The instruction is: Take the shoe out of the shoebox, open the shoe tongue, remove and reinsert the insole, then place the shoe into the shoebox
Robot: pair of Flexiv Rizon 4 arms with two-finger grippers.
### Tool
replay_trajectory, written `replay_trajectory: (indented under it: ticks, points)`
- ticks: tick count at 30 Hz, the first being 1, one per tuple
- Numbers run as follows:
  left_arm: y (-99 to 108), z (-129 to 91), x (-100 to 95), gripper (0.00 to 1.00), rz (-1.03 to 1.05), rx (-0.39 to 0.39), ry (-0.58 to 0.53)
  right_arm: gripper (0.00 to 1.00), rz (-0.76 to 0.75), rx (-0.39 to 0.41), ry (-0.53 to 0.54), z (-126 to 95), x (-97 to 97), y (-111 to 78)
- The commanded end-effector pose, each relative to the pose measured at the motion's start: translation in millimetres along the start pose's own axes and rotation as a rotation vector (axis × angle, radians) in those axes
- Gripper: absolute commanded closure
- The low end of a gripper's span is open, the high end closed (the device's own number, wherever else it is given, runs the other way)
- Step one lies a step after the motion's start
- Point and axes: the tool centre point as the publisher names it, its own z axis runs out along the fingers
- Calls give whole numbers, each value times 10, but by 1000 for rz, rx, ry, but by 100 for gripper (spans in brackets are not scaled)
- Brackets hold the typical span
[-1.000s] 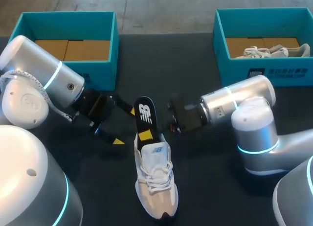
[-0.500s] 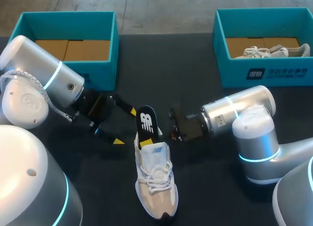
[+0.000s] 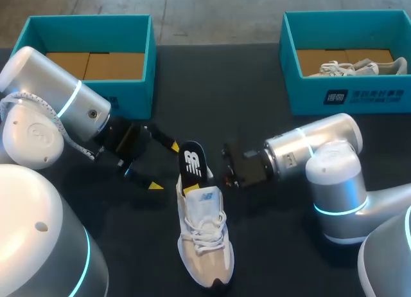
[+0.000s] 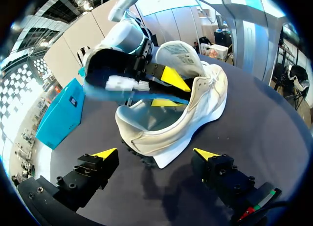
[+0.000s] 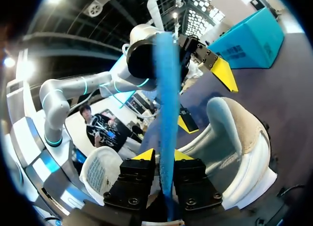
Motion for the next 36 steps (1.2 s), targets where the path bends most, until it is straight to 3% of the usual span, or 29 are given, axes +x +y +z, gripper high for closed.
replay_trajectory:
  ticks: [1, 19, 22, 24, 36]
  points:
    - [-6, 1, 1, 0, 0, -4, 2, 76, -8, 7, -6, -13, 13, 46]
    - [-6, 1, 1, 0, 0, -4, 2, 78, -63, 23, -12, -42, -9, 263]
    - [-6, 1, 1, 0, 0, -4, 2, 85, -62, 21, -12, -37, -18, 264]
    - [-6, 1, 1, 0, 0, -4, 2, 100, -61, 21, -10, -31, -22, 266]
    - [-6, 1, 1, 0, 0, -4, 2, 100, -13, 30, 8, 16, -104, 205]
